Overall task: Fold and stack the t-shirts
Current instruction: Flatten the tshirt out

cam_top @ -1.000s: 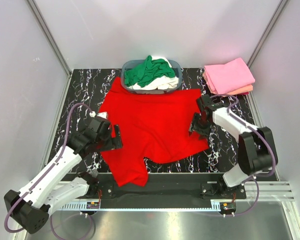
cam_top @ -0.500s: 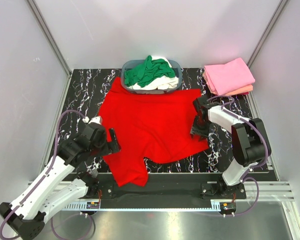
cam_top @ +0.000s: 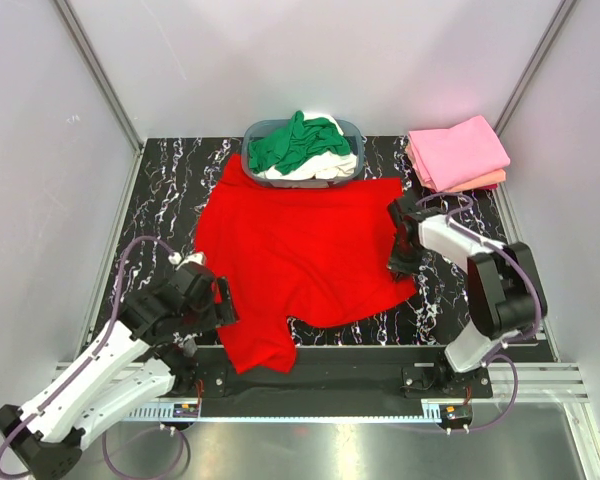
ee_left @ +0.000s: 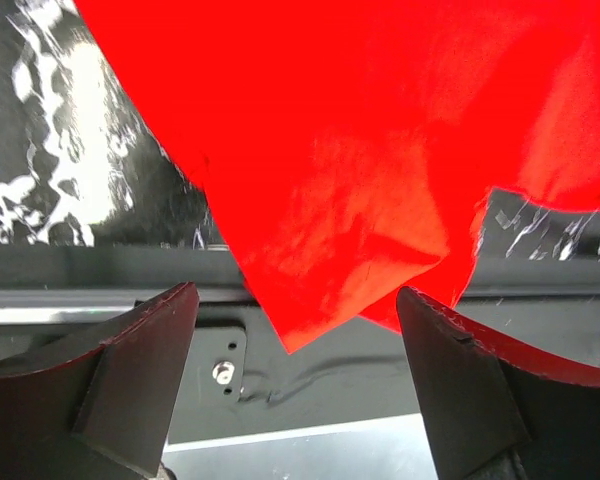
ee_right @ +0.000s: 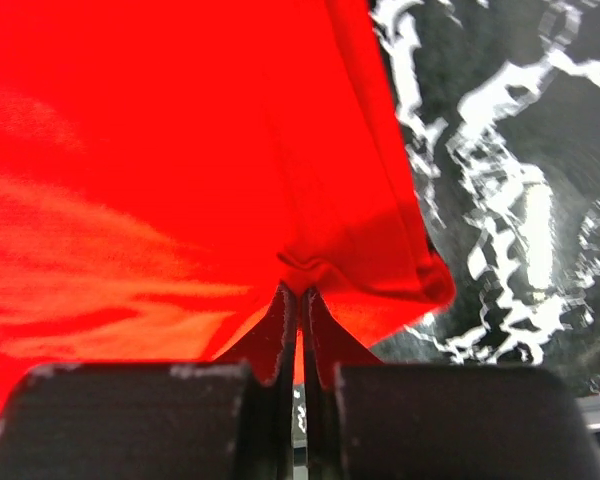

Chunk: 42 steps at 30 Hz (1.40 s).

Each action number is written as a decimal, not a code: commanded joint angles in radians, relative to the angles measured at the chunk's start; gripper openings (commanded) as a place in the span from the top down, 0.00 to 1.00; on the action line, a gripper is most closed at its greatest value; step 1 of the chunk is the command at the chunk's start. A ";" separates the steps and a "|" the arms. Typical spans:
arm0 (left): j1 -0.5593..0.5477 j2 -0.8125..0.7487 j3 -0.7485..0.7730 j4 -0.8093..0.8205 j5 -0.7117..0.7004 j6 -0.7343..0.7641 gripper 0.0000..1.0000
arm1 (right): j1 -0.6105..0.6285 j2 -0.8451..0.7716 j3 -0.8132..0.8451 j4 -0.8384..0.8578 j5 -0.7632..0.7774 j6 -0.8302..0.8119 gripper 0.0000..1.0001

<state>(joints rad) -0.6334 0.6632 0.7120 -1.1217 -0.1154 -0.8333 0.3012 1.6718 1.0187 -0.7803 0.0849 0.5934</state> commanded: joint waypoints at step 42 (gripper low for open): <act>-0.767 0.273 -0.201 0.137 -0.224 -0.627 0.59 | 0.006 -0.738 -0.500 0.015 -0.048 0.342 0.65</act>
<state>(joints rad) -1.3975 0.9699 0.5213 -0.9913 -0.2901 -1.4338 0.3012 0.9363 0.5041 -0.8043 0.0330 0.9276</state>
